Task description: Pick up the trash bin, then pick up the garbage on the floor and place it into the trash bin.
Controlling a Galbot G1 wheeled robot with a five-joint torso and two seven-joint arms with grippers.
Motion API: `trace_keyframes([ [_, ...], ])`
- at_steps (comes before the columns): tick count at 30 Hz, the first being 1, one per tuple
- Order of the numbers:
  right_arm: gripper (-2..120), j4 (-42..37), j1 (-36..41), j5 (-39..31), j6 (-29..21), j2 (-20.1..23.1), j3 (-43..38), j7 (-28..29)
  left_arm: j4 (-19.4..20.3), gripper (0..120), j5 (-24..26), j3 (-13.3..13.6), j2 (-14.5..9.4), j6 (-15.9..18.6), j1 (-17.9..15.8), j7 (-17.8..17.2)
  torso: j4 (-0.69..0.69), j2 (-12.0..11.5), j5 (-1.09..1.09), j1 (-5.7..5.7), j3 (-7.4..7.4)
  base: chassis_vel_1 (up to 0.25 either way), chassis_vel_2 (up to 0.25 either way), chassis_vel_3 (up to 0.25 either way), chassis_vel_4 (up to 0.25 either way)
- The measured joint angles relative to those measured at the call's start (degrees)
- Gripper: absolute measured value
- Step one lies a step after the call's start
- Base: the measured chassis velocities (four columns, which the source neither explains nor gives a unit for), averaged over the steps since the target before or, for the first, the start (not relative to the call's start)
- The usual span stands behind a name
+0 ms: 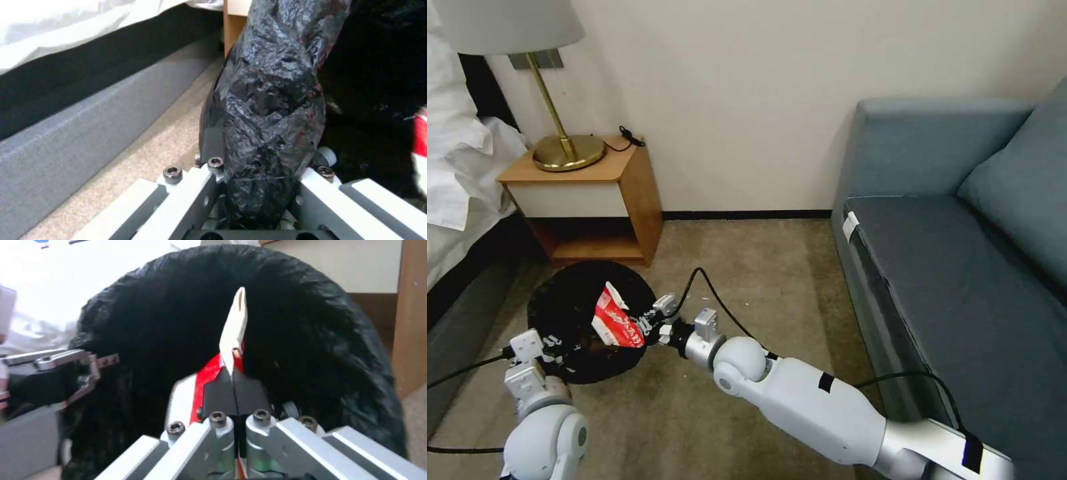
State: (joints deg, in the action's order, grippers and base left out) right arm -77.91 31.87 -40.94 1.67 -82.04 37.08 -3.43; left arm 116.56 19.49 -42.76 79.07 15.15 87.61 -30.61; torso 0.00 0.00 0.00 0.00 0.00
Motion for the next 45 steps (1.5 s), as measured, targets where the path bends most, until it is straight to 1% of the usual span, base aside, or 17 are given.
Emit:
trace_keyframes([
  [6,0,2.70,-1.80,0.71,0.73,-2.18,1.24,0.96,0.10,2,-0.90,0.31,0.73,0.01,0.06,0.02,0.00,0.00,0.00,0.00,0.00,0.000,0.000,0.000,0.000],
  [8,0,5.22,-1.85,2.31,0.40,-5.22,1.27,3.26,0.10,2,-1.85,0.36,1.36,-0.04,0.22,0.04,0.00,0.00,0.00,0.00,0.00,0.000,0.000,0.000,0.000],
  [10,0,5.81,-1.77,2.82,0.48,-5.94,1.21,3.79,0.10,2,-2.12,0.38,1.58,-0.09,0.27,0.04,0.00,0.00,0.00,0.00,0.00,0.000,0.000,0.000,0.000],
  [12,1,8.80,-1.07,5.94,3.02,-8.70,0.46,4.53,0.12,2,-2.89,0.45,2.58,-0.18,0.37,0.04,0.01,0.00,-0.01,0.00,0.00,0.000,0.000,0.000,0.000],
  [15,14,12.31,-0.54,10.94,7.36,-10.26,-0.02,6.00,0.16,2,-3.25,0.55,3.20,-0.24,0.27,0.04,0.01,0.00,0.00,0.00,0.00,0.000,0.000,0.000,0.000],
  [16,14,12.31,-0.54,10.94,7.36,-10.26,-0.02,6.00,0.16,2,-3.25,0.55,3.20,-0.24,0.27,0.04,0.01,0.00,0.00,0.00,0.00,0.000,0.000,0.000,0.000],
  [19,30,13.09,-0.01,12.73,8.80,-10.33,0.46,10.09,0.00,2,-3.01,0.57,3.08,-0.25,0.00,0.07,-0.01,0.00,0.00,0.00,0.00,0.000,0.000,0.000,0.000],
  [24,41,11.88,0.52,14.47,8.89,-10.13,0.95,12.15,-0.53,2,-1.59,0.41,2.29,-0.21,-0.45,0.10,0.01,0.00,0.00,0.00,0.00,0.000,0.000,0.000,0.000],
  [28,63,5.86,1.36,15.63,7.18,-6.68,0.45,11.57,-0.92,2,3.43,0.02,0.80,0.88,-1.51,0.11,0.00,0.00,-0.01,0.00,0.00,0.000,0.000,0.000,0.000],
  [32,73,1.97,1.72,16.03,7.42,-4.32,-1.97,8.57,-1.02,2,7.12,-0.41,0.04,1.53,-2.08,-0.02,0.01,0.00,0.01,0.00,0.00,0.000,0.000,0.000,0.000],
  [33,80,-1.14,2.29,16.76,7.71,-2.64,-4.73,7.41,-0.97,2,11.03,-0.83,-0.41,2.29,-2.39,-0.76,0.01,0.00,0.01,0.00,0.00,0.000,0.000,0.000,0.000],
  [35,83,-2.89,2.86,17.83,8.30,-1.53,-6.52,6.83,-0.85,2,13.29,-1.03,-0.59,2.63,-2.58,-1.52,0.00,0.00,0.01,0.00,0.00,0.000,0.000,0.000,0.000],
  [38,97,-9.78,6.73,22.46,9.71,2.94,-14.41,6.76,-0.20,2,23.89,-2.20,-1.14,3.89,-3.77,-6.78,0.00,0.00,0.02,0.00,0.00,0.000,0.000,0.000,0.000],
  [39,97,-9.78,6.73,22.46,9.71,2.94,-14.41,6.76,-0.20,2,23.89,-2.20,-1.14,3.89,-3.77,-6.78,0.00,0.00,0.02,0.00,0.00,0.000,0.000,0.000,0.000],
  [42,100,-17.98,13.93,29.74,6.21,6.05,-23.54,13.73,-0.16,2,32.24,-3.26,-2.01,6.96,-4.15,-13.57,0.00,0.00,0.02,0.00,0.00,0.000,0.000,0.000,0.000],
  [43,100,-17.98,13.93,29.74,6.21,6.05,-23.54,13.73,-0.16,2,32.24,-3.26,-2.01,6.96,-4.15,-13.57,0.00,0.00,0.02,0.00,0.00,0.000,0.000,0.000,0.000],
  [45,100,-21.72,18.22,33.95,4.19,6.83,-28.79,16.81,-0.85,2,35.32,-3.98,-2.57,8.80,-4.30,-17.46,-0.01,0.00,0.02,0.00,-0.01,0.000,0.000,0.000,0.000],
])
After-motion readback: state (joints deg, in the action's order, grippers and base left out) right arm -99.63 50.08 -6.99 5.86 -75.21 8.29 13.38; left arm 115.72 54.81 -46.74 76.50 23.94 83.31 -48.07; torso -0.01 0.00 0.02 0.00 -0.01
